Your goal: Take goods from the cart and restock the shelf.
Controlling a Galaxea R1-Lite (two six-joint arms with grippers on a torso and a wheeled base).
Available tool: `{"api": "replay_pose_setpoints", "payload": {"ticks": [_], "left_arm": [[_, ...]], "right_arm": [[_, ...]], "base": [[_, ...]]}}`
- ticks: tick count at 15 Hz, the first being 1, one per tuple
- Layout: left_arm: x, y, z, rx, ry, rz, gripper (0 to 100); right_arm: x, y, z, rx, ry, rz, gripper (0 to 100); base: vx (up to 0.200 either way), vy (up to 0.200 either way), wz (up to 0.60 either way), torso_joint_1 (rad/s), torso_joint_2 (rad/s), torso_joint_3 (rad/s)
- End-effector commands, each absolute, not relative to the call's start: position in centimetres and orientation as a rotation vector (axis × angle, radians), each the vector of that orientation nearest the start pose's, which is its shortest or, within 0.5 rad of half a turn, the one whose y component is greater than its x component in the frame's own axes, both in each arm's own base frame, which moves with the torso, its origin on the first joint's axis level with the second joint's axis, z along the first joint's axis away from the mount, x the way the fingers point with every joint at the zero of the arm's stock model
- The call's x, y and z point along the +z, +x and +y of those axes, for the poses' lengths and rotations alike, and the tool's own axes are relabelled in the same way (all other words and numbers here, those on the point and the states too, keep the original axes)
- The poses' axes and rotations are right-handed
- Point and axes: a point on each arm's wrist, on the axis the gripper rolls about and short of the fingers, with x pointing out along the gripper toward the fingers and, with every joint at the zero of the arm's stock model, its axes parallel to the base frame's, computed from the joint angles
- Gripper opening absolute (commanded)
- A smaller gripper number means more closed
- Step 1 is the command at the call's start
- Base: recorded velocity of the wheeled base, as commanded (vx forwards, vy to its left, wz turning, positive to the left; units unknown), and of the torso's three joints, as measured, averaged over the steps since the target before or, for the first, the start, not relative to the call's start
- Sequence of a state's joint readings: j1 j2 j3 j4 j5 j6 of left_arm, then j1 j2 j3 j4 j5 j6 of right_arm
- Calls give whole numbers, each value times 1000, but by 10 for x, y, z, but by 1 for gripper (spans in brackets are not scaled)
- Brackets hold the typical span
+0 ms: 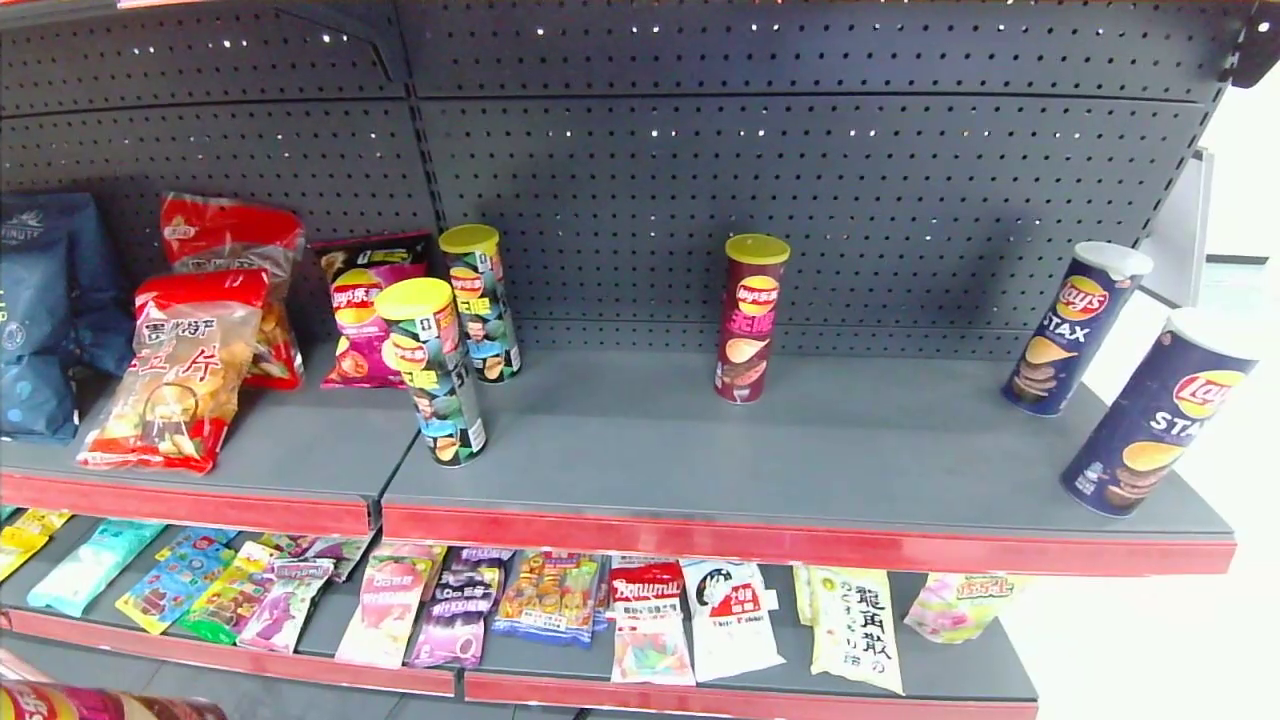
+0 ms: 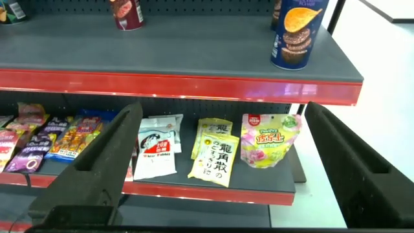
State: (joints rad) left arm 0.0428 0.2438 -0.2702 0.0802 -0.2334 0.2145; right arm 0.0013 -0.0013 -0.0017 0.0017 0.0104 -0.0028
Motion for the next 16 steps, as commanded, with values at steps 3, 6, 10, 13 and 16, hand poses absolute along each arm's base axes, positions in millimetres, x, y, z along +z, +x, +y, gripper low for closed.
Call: {"api": "replay_pose_setpoints", "payload": {"ticks": [3, 6, 10, 13, 16], "left_arm": [[145, -17, -6, -187, 219, 36, 0], [145, -19, -6, -185, 220, 25, 0], [144, -22, -6, -187, 223, 0, 0], [139, -25, -6, -188, 225, -11, 0], [139, -28, -6, -200, 229, -34, 0]], "right_arm": [[76, -23, 0, 12, -3, 0, 100], [76, -23, 0, 12, -3, 0, 100], [76, -23, 0, 12, -9, 0, 100], [87, -25, 2, 96, -51, -22, 100], [190, 21, 6, 285, -94, 100, 100]], "base": [[133, 0, 0, 5, 2, 0], [200, 0, 0, -12, 2, 1], [0, 0, 0, 0, 0, 0], [0, 0, 0, 0, 0, 0], [0, 0, 0, 0, 0, 0]]}}
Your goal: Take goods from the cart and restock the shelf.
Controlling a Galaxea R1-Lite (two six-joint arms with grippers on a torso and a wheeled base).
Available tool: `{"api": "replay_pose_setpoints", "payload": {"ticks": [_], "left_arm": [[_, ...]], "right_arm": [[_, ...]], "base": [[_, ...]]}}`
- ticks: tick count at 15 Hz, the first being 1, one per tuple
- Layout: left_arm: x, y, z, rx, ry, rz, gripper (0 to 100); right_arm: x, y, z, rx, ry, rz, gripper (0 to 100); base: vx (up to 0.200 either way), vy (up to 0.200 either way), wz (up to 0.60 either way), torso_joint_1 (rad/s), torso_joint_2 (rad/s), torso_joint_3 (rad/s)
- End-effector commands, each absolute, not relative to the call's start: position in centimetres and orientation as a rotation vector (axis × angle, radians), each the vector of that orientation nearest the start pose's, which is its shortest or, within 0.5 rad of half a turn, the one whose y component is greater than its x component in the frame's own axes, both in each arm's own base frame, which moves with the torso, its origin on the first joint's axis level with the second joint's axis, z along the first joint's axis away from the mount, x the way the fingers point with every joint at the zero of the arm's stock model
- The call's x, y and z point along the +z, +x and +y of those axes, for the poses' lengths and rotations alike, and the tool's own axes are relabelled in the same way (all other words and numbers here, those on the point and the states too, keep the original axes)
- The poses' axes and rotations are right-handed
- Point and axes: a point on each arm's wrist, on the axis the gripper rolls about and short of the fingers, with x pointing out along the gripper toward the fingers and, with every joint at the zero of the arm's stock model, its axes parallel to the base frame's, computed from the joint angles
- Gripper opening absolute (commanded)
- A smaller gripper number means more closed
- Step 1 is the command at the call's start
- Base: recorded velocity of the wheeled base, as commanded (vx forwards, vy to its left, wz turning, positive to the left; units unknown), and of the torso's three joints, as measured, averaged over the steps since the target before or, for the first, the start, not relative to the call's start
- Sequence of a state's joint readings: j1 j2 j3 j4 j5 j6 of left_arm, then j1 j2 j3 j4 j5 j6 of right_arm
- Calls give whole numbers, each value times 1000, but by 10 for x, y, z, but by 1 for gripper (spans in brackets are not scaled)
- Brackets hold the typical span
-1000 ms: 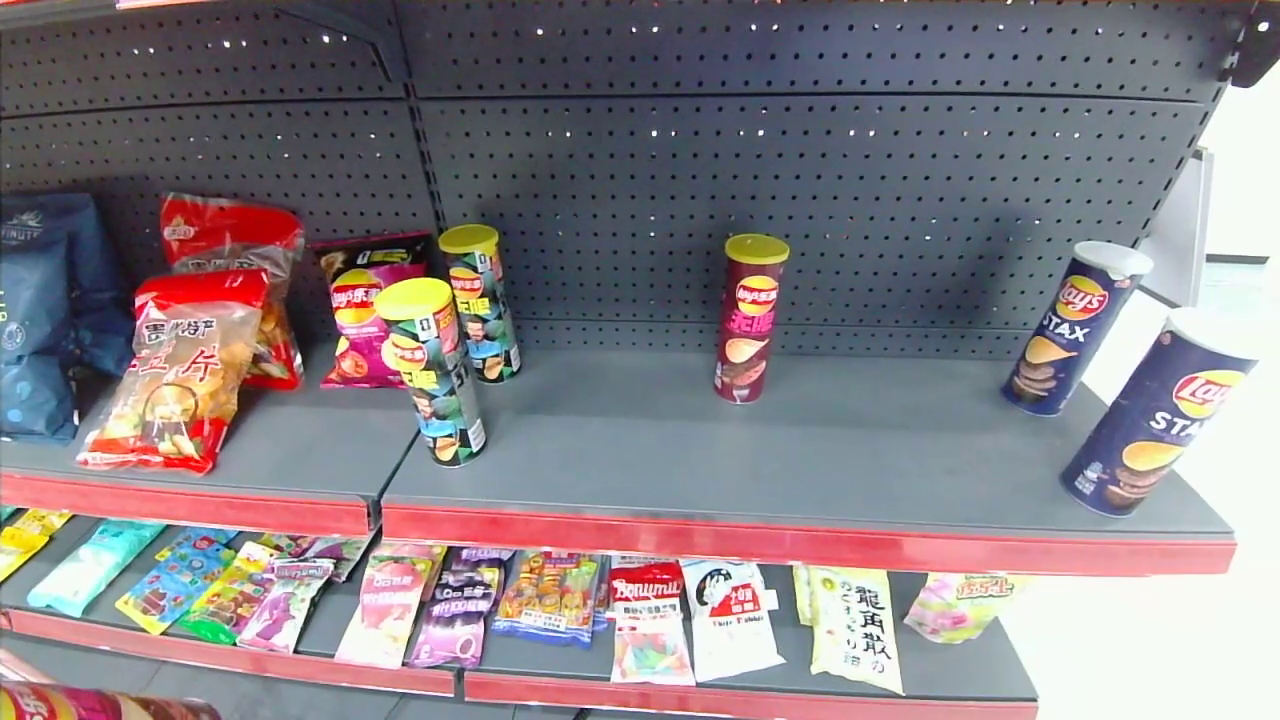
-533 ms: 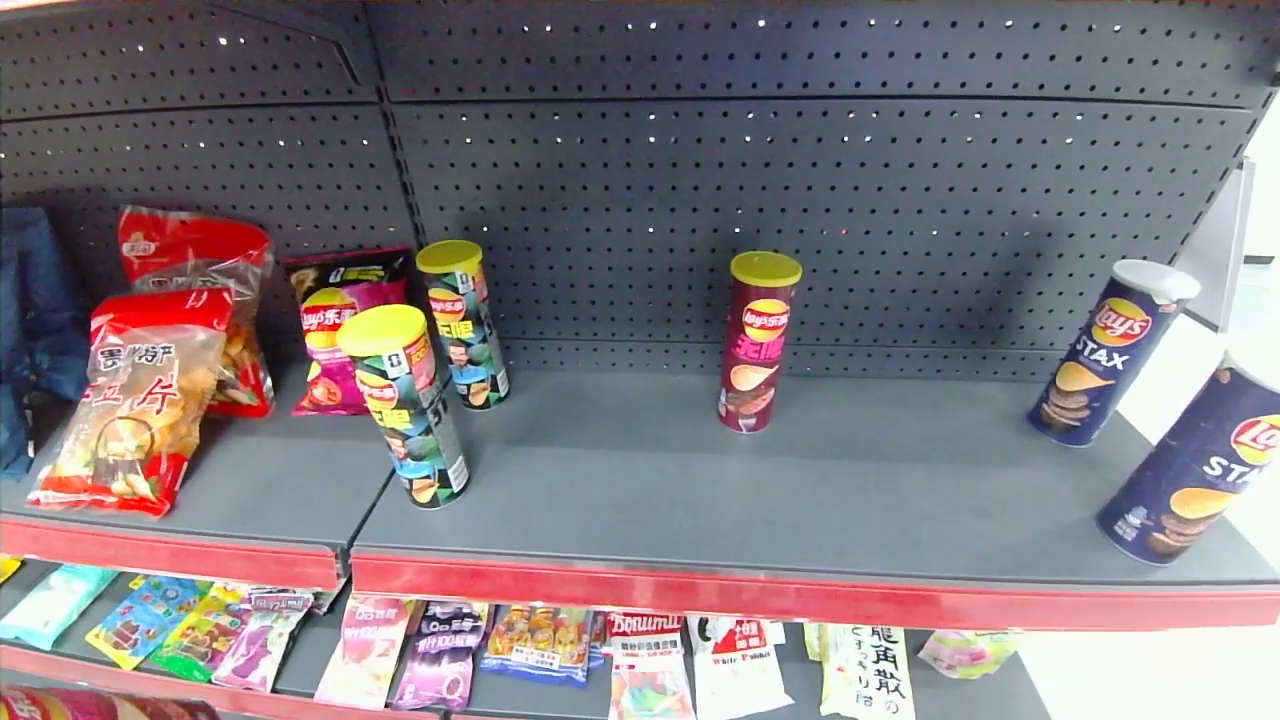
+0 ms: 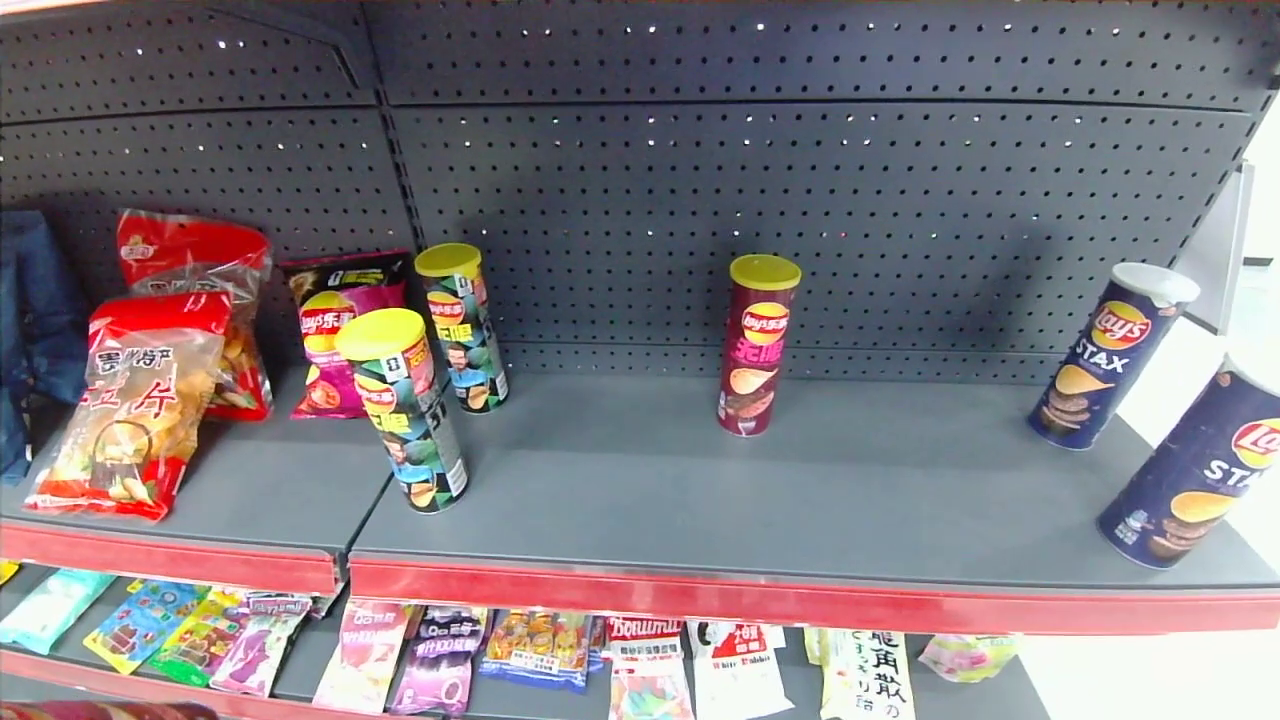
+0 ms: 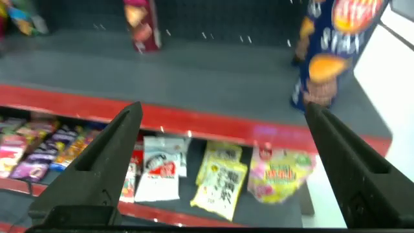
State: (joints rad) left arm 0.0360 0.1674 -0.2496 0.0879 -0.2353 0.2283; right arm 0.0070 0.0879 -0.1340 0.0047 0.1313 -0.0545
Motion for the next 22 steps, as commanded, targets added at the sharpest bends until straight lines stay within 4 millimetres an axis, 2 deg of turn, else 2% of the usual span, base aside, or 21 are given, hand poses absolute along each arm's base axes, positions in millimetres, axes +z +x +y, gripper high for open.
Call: {"api": "replay_pose_setpoints", "payload": {"ticks": [1, 2, 3, 4, 5, 6, 7, 8, 9, 10, 11, 13, 15, 19, 22], "left_arm": [[140, -29, -6, -201, 230, -40, 0], [141, -30, -6, -200, 230, -47, 0], [141, -30, -6, -200, 230, -53, 0], [141, -32, -6, -199, 231, -61, 0], [141, -32, -6, -197, 230, -53, 0], [140, -32, -6, -196, 231, -46, 0], [138, -32, -6, -193, 230, -41, 0], [137, -32, -6, -186, 230, -40, 0], [137, -32, -6, -176, 231, -43, 0], [137, -32, -6, -169, 231, -41, 0], [136, -32, -6, -156, 232, -40, 0], [137, -32, -5, -145, 230, -35, 0], [137, -33, -5, -115, 229, -24, 0], [137, -32, -5, -108, 229, -17, 0], [137, -31, -4, -109, 228, -6, 0]], "right_arm": [[192, 40, 8, 323, -132, 174, 100], [202, 64, 10, 327, -133, 219, 100], [208, 79, 11, 332, -135, 225, 100], [220, 120, 26, 420, -141, 208, 100], [222, 141, 41, 464, -149, 212, 100], [220, 152, 49, 475, -149, 233, 100], [217, 181, 70, 508, -118, 266, 100], [215, 201, 87, 541, -104, 270, 100], [213, 214, 96, 544, -104, 261, 100], [210, 237, 110, 534, -104, 239, 100], [208, 251, 118, 541, -104, 232, 100], [207, 262, 133, 567, -101, 238, 100], [200, 281, 152, 590, -86, 254, 100], [190, 290, 152, 575, -90, 283, 100], [180, 309, 153, 543, -67, 281, 100]], "base": [[0, 0, 0, 0, 0, 0], [0, 0, 0, 0, 0, 0], [0, 0, 0, 0, 0, 0], [0, 0, 0, 0, 0, 0], [0, 0, 0, 0, 0, 0], [0, 0, 0, 0, 0, 0], [0, 0, 0, 0, 0, 0], [0, 0, 0, 0, 0, 0], [0, 0, 0, 0, 0, 0], [0, 0, 0, 0, 0, 0], [0, 0, 0, 0, 0, 0], [0, 0, 0, 0, 0, 0], [0, 0, 0, 0, 0, 0], [0, 0, 0, 0, 0, 0], [0, 0, 0, 0, 0, 0]]}}
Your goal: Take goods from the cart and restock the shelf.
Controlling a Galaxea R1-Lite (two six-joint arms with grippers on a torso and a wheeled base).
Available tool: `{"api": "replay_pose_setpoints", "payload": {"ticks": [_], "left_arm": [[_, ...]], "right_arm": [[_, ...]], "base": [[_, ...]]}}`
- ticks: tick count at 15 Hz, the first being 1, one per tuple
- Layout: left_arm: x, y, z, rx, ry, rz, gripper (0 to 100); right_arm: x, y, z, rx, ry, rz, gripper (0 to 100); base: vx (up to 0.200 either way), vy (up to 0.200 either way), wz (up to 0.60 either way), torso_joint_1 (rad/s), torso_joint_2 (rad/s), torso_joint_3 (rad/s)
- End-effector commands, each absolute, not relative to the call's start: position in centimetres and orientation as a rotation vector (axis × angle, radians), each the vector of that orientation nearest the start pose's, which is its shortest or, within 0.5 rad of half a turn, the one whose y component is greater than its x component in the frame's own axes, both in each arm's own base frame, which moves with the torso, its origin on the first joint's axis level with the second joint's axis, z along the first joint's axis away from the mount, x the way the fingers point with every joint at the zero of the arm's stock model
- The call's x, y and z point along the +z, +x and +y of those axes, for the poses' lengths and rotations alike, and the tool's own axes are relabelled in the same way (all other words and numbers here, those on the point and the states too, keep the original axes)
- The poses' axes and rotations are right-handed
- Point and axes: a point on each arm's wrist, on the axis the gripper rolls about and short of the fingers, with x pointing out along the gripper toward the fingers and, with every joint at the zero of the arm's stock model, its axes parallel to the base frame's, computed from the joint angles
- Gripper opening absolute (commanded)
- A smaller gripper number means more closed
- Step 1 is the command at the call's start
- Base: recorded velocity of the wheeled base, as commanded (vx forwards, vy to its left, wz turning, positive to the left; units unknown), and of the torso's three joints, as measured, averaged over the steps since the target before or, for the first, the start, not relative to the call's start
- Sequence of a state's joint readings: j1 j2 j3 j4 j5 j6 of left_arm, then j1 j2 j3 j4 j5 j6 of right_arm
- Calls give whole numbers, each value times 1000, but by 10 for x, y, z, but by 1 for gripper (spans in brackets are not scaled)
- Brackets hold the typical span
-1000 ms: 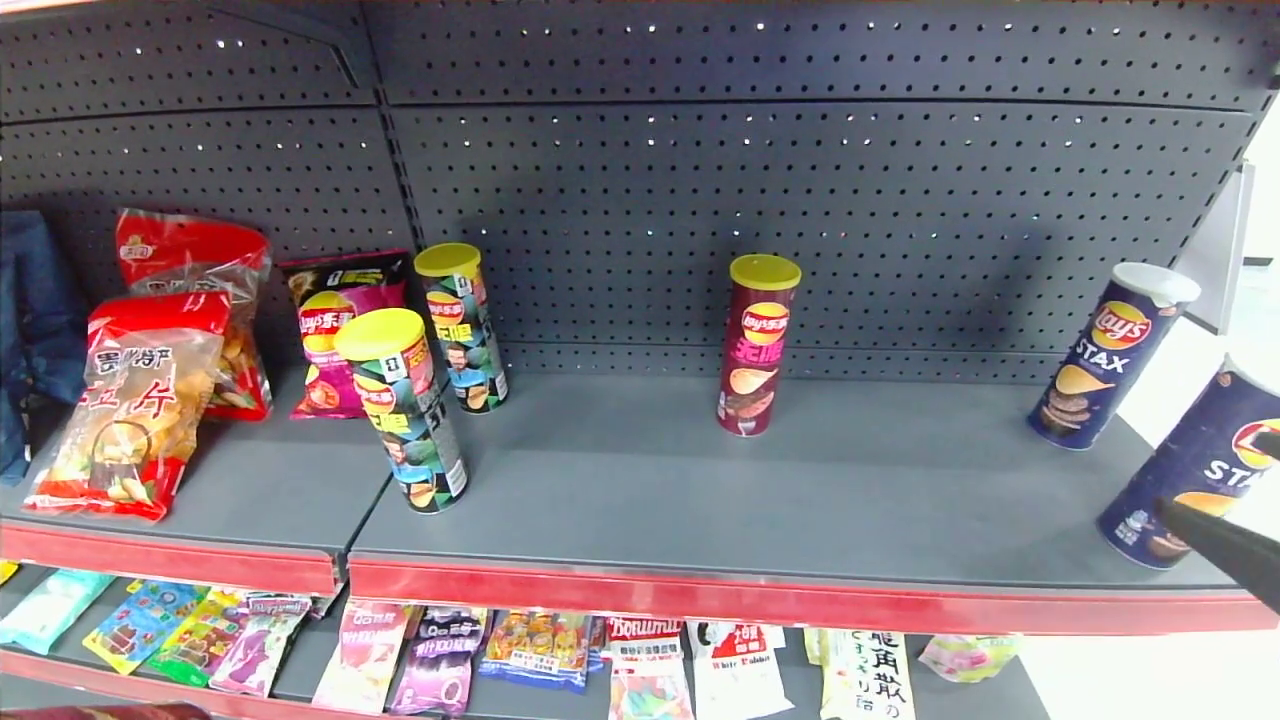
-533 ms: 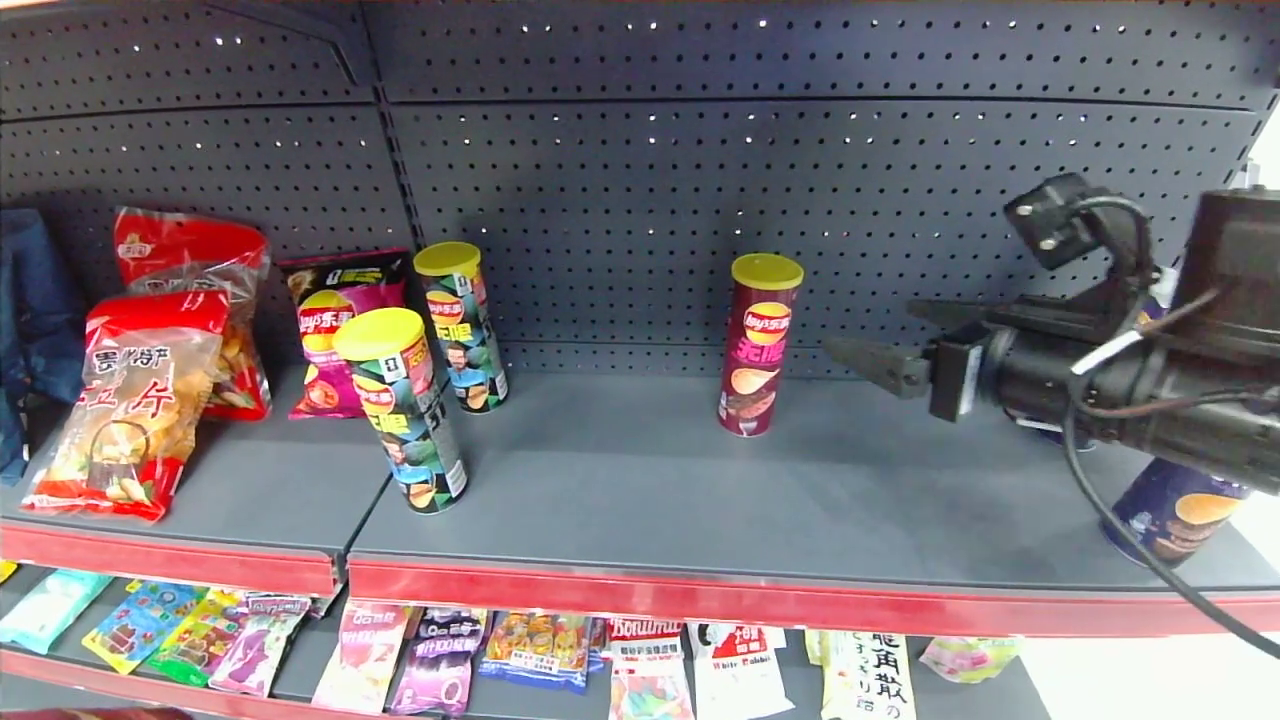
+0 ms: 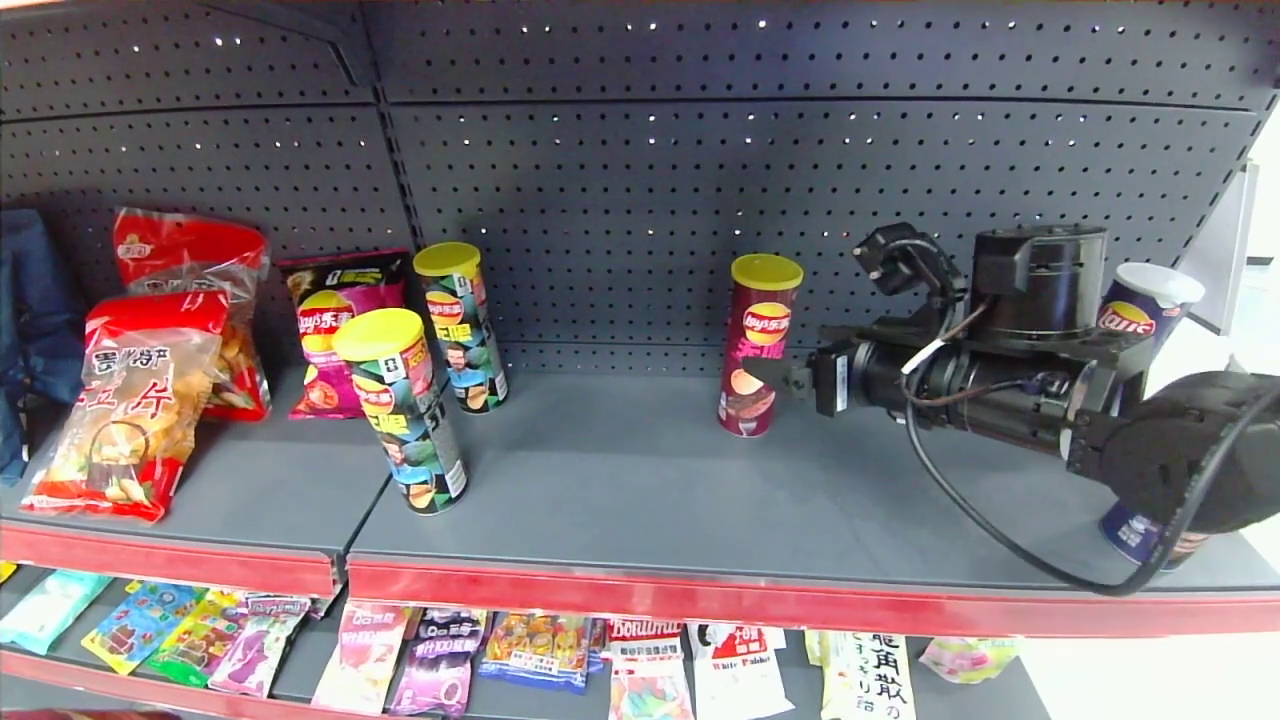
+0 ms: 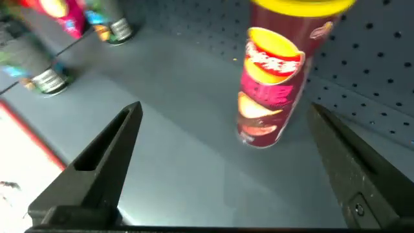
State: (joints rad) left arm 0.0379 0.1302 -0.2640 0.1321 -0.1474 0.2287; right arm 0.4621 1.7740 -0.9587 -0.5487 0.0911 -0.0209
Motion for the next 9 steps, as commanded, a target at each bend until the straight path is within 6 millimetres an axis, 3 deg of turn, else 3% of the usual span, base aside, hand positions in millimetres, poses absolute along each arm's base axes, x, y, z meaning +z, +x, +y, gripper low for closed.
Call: {"api": "replay_pose_setpoints", "payload": {"ticks": [1, 5, 9], "left_arm": [[137, -31, -4, -109, 228, -6, 0], [137, -31, -4, -109, 228, -5, 0], [138, -30, -4, -110, 227, -2, 0]], "right_arm": [[178, 315, 152, 526, -63, 271, 100], [168, 329, 143, 464, -65, 282, 100], [171, 344, 150, 449, -61, 251, 100]], "base": [[0, 0, 0, 0, 0, 0], [0, 0, 0, 0, 0, 0], [0, 0, 0, 0, 0, 0]]}}
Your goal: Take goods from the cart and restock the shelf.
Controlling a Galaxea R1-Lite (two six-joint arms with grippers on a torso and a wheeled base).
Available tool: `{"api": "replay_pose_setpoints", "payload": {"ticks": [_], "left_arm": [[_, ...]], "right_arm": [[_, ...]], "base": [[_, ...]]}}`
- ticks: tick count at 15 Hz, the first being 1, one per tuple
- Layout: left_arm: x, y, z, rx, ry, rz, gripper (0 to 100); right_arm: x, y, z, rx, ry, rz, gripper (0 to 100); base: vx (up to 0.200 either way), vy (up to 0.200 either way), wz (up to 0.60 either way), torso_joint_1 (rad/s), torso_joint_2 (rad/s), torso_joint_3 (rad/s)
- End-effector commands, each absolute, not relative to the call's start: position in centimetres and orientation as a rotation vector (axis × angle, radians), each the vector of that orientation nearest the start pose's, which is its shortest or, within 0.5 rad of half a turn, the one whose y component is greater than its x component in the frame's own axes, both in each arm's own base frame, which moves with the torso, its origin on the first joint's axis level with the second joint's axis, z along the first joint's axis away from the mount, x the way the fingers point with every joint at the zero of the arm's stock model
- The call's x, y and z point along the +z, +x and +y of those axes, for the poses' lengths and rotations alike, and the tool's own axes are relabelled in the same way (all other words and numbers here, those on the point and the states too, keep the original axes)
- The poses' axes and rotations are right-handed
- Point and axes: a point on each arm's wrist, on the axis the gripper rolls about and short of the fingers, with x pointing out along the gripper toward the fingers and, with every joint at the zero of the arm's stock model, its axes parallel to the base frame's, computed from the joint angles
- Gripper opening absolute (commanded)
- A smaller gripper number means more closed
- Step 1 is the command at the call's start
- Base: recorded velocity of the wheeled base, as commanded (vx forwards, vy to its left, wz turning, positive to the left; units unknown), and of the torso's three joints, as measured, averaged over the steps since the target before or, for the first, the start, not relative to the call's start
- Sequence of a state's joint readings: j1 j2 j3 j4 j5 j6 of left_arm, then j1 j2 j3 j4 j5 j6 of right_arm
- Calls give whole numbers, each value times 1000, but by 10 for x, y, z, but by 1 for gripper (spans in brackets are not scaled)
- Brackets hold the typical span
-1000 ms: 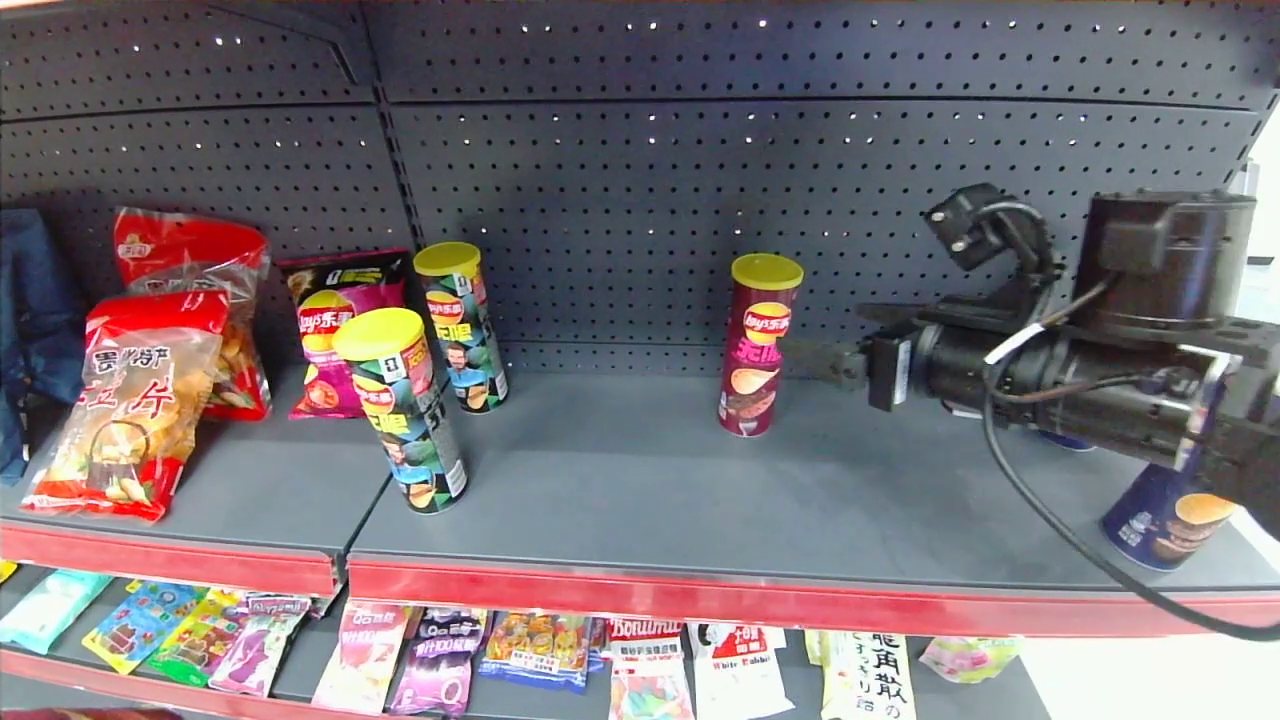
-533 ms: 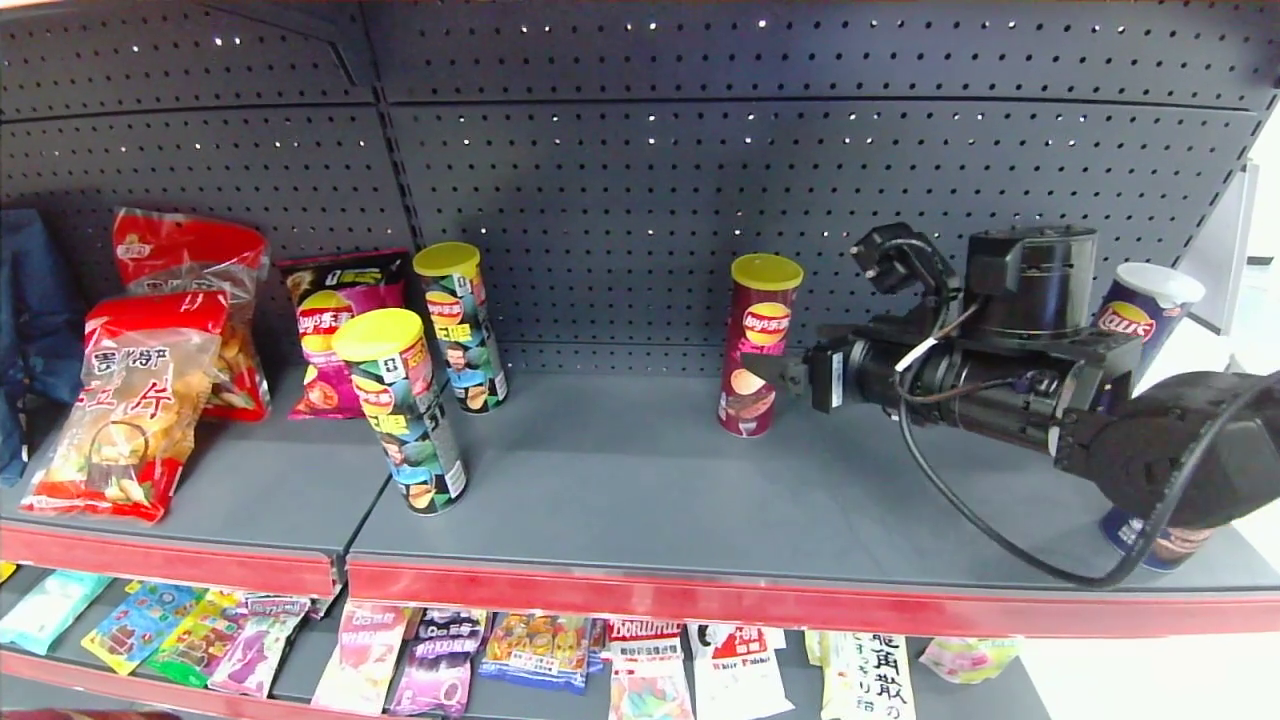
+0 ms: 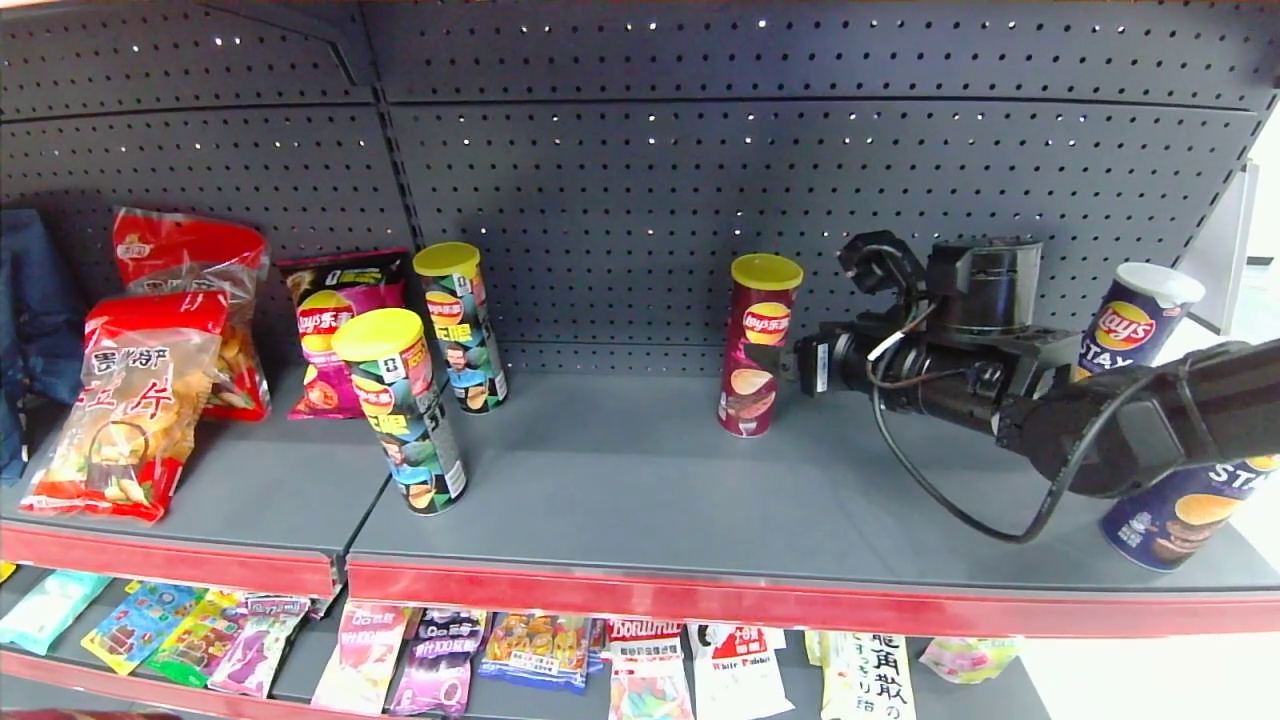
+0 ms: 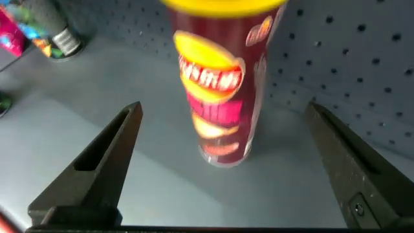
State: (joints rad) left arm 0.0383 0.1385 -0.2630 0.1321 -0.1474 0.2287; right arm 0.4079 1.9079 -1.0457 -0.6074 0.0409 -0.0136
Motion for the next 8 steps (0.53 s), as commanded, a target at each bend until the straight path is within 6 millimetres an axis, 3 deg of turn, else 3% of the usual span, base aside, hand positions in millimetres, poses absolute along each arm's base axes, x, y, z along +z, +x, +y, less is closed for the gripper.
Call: {"api": "replay_pose_setpoints", "payload": {"ticks": [1, 8], "left_arm": [[138, -30, -4, -110, 227, 0, 0], [138, -30, -4, -110, 227, 1, 0]], "right_arm": [[172, 346, 153, 452, -60, 245, 100], [163, 362, 160, 430, -65, 250, 100]], "base": [[0, 0, 0, 0, 0, 0], [0, 0, 0, 0, 0, 0]]}}
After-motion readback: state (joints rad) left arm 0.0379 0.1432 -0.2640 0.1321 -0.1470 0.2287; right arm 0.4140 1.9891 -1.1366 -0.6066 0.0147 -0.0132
